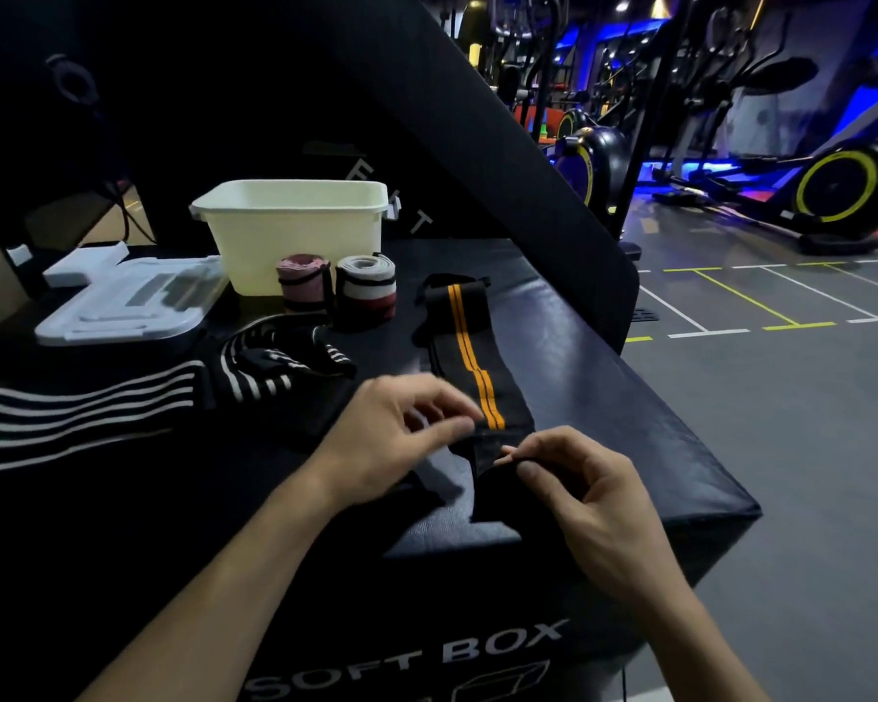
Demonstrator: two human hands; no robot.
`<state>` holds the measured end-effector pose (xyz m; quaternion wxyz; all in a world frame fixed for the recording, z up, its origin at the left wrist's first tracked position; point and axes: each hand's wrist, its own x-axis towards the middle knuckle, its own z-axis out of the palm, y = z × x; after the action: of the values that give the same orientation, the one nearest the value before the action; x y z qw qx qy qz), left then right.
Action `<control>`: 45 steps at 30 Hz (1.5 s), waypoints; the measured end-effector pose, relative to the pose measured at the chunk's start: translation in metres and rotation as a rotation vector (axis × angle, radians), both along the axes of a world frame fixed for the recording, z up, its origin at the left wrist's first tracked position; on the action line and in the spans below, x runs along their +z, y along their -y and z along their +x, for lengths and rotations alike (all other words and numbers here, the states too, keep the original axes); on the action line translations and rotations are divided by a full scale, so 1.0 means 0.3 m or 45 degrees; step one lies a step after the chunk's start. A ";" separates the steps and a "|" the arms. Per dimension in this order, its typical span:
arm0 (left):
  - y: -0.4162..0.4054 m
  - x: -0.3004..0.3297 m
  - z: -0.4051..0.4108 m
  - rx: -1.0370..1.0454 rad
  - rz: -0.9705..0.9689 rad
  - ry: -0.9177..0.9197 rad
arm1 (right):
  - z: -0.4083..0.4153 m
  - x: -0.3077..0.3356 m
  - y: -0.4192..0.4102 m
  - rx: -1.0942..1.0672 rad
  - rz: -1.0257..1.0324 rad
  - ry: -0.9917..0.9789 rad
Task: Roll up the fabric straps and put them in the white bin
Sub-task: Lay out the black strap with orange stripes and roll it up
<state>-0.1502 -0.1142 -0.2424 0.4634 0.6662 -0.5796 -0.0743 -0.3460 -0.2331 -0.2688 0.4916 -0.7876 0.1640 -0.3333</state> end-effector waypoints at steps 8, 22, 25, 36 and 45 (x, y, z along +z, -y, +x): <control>-0.048 -0.052 -0.059 -0.106 -0.048 0.121 | 0.004 0.011 -0.010 0.035 0.054 0.014; -0.077 -0.046 -0.088 0.016 0.040 0.260 | -0.056 0.011 -0.022 -0.124 -0.384 -0.133; -0.082 -0.056 -0.104 0.054 0.127 0.279 | -0.070 -0.002 -0.021 -0.111 -0.444 -0.196; -0.092 -0.054 -0.120 0.132 0.224 0.174 | -0.065 -0.003 -0.018 -0.122 -0.627 -0.265; -0.100 -0.034 -0.122 0.140 0.366 0.127 | -0.051 -0.002 -0.009 -0.104 -0.611 -0.368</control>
<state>-0.1868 -0.0841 -0.2527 0.3372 0.7593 -0.5479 -0.0979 -0.3614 -0.2303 -0.2693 0.2490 -0.9136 0.1803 -0.2663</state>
